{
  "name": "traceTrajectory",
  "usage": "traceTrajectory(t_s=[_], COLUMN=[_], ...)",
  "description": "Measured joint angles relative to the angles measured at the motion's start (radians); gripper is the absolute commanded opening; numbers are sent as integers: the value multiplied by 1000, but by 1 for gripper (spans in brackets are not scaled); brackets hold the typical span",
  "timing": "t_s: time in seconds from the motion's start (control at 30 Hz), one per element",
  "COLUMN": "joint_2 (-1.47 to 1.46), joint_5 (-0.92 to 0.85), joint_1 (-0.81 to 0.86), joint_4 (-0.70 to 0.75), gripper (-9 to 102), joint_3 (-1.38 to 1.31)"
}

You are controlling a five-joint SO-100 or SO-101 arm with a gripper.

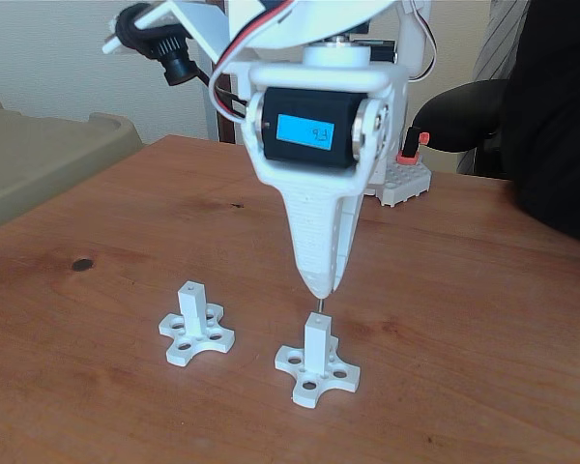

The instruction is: Grab the screw and set it in the hole.

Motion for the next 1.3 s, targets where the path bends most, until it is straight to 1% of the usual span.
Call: traceTrajectory(t_s=[1.3], joint_2=[-2], joint_5=[0], joint_1=[8], joint_4=[-18], gripper=[-4], joint_3=[9])
